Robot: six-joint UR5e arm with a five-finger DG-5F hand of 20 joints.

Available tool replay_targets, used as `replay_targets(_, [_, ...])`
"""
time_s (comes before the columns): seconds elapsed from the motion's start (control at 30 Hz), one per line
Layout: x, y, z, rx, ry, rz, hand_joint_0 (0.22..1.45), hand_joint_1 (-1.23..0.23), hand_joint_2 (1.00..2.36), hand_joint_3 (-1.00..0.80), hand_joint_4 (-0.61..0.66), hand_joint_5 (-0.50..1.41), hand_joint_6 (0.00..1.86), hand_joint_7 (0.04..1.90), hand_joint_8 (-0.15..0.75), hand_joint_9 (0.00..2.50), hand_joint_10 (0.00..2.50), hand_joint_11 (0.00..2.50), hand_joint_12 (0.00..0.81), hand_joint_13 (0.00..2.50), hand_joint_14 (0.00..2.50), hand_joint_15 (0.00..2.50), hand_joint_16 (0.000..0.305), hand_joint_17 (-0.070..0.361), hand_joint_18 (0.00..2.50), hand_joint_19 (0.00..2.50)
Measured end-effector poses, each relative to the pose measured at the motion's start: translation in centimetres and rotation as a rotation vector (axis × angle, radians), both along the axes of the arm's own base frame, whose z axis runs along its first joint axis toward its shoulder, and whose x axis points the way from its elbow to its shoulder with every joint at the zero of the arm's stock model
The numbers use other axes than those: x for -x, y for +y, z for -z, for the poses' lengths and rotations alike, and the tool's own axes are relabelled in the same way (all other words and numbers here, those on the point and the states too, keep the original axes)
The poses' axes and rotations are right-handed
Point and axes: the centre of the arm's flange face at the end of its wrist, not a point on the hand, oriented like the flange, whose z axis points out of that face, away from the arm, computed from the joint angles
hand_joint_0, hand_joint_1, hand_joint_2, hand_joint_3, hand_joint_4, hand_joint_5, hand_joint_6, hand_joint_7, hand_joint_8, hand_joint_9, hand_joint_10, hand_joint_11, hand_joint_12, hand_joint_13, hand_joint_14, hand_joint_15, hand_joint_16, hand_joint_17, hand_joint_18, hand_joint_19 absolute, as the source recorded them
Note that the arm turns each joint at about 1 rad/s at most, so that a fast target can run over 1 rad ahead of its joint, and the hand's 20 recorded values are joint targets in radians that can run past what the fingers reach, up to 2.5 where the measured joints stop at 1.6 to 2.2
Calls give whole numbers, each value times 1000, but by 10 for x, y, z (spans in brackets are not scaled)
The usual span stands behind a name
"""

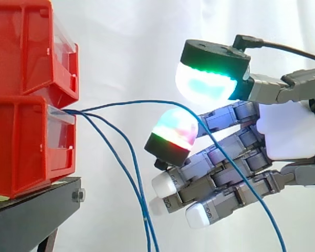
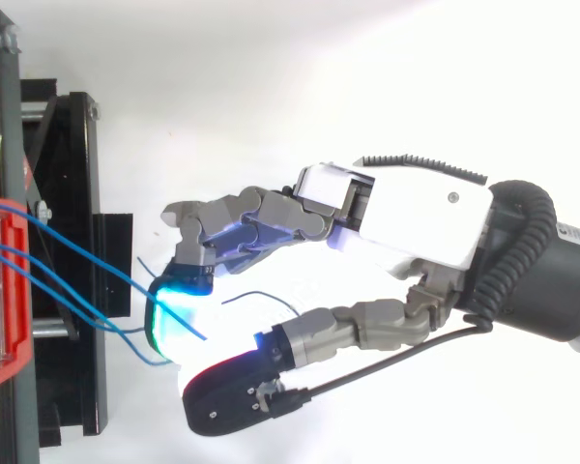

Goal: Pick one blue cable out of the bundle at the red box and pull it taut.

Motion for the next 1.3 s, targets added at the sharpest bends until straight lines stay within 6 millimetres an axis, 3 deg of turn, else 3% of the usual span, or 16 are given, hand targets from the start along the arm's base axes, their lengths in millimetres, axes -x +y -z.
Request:
replay_targets(0.37, [0,0,-1,-2,-1,0,593,-650,1007,-410,205,-136,680,1230,369,590,12,557,415,272,4,146,59,133,514,382])
replay_targets(0.67, [0,0,0,-1,0,0,608,-601,1012,-355,211,-140,712,1150,366,603,12,544,412,274,4,149,59,132,510,386])
replay_targets(1.0, [0,0,0,-5,-1,0,611,-572,1013,-335,189,-116,639,1305,366,618,14,525,410,267,4,147,58,131,498,392])
replay_targets(1.17, [0,0,0,-2,-1,0,610,-571,1014,-318,198,-126,680,1237,366,617,12,525,410,266,4,148,58,131,495,389])
replay_targets(1.3, [0,0,0,0,0,0,611,-489,1014,-311,203,-118,669,1224,358,616,11,478,409,260,4,144,58,130,482,401])
